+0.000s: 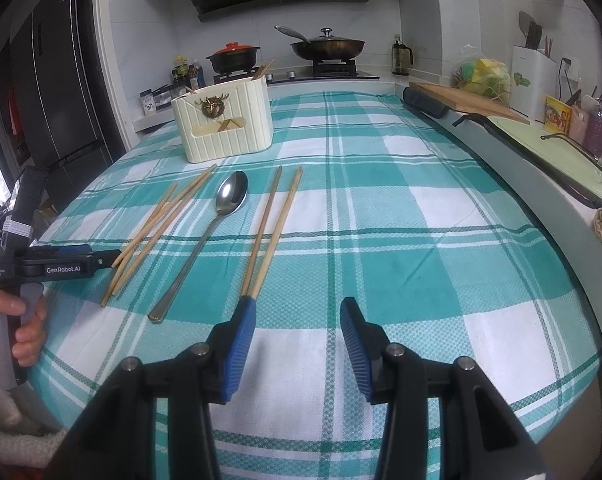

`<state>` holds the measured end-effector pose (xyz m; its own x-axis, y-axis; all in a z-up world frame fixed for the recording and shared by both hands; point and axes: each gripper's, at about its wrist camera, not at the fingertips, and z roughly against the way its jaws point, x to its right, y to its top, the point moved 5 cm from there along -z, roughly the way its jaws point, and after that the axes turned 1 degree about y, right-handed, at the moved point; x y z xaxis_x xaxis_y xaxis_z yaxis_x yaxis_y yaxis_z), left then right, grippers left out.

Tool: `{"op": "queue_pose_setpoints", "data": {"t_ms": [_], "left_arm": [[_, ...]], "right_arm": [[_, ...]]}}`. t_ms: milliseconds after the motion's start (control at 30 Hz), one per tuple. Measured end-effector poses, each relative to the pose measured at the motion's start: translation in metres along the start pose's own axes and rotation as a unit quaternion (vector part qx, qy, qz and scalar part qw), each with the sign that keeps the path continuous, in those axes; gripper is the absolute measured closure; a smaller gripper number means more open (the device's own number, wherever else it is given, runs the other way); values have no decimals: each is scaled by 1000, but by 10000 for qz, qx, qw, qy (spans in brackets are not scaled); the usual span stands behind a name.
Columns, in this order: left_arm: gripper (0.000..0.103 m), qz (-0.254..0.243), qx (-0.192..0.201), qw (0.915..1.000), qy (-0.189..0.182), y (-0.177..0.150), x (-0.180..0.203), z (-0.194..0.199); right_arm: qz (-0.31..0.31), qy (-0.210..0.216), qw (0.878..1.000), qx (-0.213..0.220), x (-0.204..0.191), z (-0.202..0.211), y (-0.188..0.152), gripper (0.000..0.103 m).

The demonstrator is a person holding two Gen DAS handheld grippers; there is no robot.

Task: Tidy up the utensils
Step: 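Withdraw both tools from the holder toward the remaining chopsticks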

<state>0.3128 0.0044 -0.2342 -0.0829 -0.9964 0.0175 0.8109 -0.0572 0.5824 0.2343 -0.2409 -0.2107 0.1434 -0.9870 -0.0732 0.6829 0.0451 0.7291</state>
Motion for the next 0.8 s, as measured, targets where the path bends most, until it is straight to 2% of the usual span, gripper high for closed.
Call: {"op": "queue_pose_setpoints", "data": {"t_ms": [67, 167, 433, 600, 700, 800], "left_arm": [[18, -30, 31, 9998, -179, -1, 7, 6], [17, -61, 61, 9998, -163, -2, 9, 9], [17, 651, -6, 9971, -402, 20, -8, -1], [17, 779, -36, 9969, -103, 44, -5, -21], [17, 809, -181, 9963, 219, 44, -7, -32], [17, 665, -171, 9967, 424, 40, -4, -33]], "right_arm": [[8, 4, 10000, 17, -1, 0, 1, 58], [83, -7, 9999, 75, -3, 2, 2, 58], [-31, 78, 9999, -136, 3, -11, 7, 59], [-50, 243, 9996, -142, 1, -30, 30, 63], [-70, 347, 9988, -326, -3, -53, 41, 77], [-64, 449, 9979, -462, -9, -72, 49, 79]]}}
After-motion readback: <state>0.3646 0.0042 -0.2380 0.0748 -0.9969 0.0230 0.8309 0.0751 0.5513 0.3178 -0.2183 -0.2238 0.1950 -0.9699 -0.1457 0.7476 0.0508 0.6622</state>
